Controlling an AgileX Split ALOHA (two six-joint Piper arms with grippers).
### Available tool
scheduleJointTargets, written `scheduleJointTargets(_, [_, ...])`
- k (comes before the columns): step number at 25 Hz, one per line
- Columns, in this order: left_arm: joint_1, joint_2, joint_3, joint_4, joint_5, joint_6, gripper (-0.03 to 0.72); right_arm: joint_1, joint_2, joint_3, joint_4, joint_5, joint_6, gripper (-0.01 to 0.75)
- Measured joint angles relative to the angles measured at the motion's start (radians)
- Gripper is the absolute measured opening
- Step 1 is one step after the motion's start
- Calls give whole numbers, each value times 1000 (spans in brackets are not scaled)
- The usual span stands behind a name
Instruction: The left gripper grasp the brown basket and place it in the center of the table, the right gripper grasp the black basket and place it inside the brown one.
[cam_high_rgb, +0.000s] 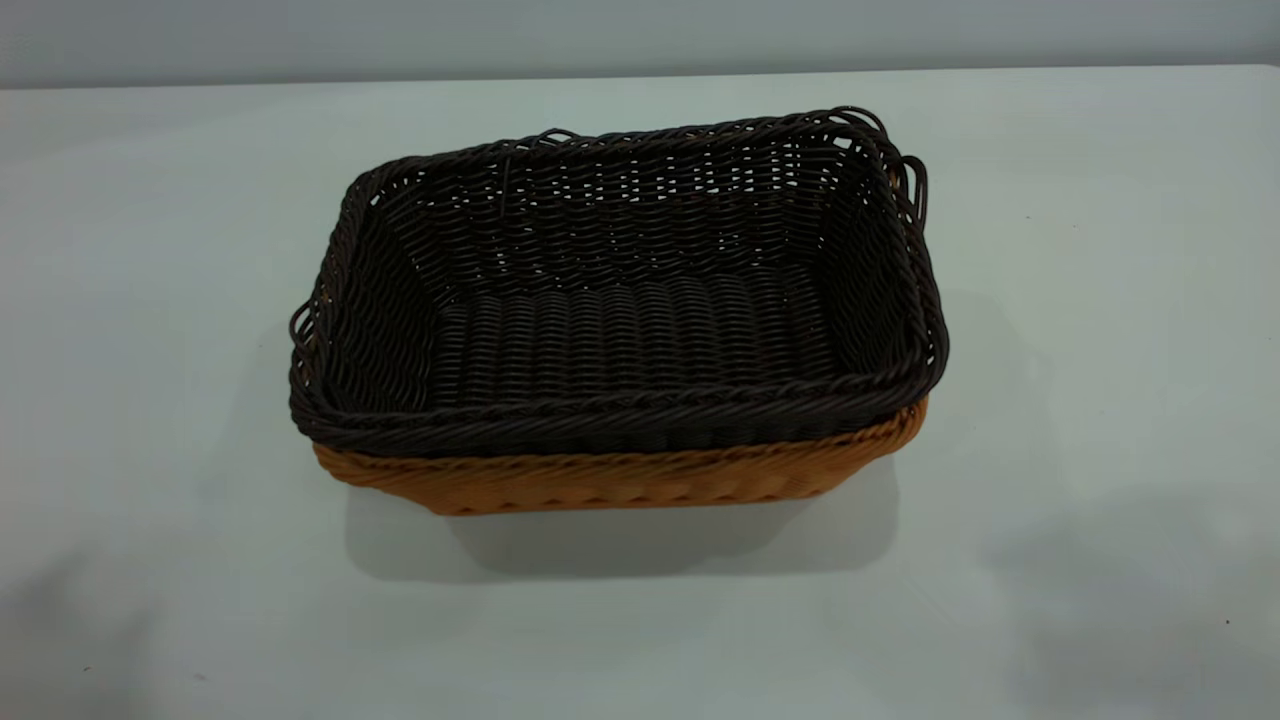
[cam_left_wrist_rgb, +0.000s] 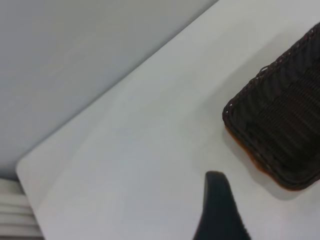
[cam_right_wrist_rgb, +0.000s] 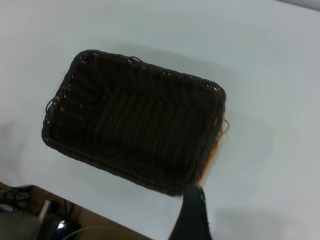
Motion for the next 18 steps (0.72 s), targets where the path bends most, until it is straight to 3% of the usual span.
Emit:
scheduleJointTargets(9, [0,-90,252,-5,0,-172,437,0,-370,433,-79,-3,2,542])
scheduleJointTargets(18, [0,-217,661,-110,0,-234,437,0,-699,899,-121,-136,3,542])
